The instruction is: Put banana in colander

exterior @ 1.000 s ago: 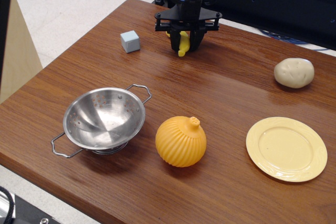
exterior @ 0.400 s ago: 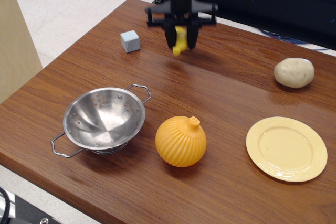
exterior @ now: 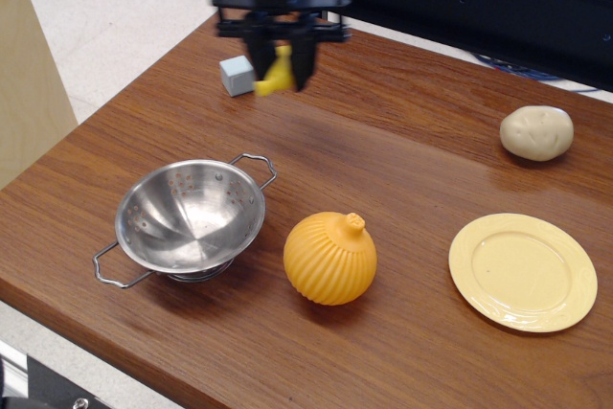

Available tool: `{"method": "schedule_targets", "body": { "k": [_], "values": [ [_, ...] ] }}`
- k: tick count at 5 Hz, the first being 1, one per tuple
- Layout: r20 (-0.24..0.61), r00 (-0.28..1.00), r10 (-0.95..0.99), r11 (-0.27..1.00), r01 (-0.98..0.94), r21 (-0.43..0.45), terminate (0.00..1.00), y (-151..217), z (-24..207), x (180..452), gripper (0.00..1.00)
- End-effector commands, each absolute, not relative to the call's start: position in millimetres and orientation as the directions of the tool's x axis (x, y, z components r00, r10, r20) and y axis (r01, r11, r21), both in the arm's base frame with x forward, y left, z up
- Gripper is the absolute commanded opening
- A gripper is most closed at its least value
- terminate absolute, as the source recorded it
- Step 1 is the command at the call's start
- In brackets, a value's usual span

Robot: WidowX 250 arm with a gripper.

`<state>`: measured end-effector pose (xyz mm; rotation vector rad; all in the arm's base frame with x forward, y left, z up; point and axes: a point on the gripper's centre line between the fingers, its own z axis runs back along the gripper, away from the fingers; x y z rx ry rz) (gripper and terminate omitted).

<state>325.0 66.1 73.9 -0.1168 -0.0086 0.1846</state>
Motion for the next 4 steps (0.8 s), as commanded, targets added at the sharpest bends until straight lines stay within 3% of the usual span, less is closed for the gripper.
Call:
{"method": "schedule_targets", "body": {
  "k": [1, 2, 4],
  "values": [
    [0.028, 0.994, -0.109, 0.991, 0.111, -0.08, 0.0, 107.5, 96.4, 277.9, 0.0],
    [0.027, 0.976, -0.216, 0.974, 0.218, -0.07, 0.0, 107.2, 91.8, 255.5, 0.0],
    [-0.034, 0.91, -0.414, 0.909, 0.412, -0.061, 0.0, 89.7, 96.8, 250.5, 0.0]
  ]
}}
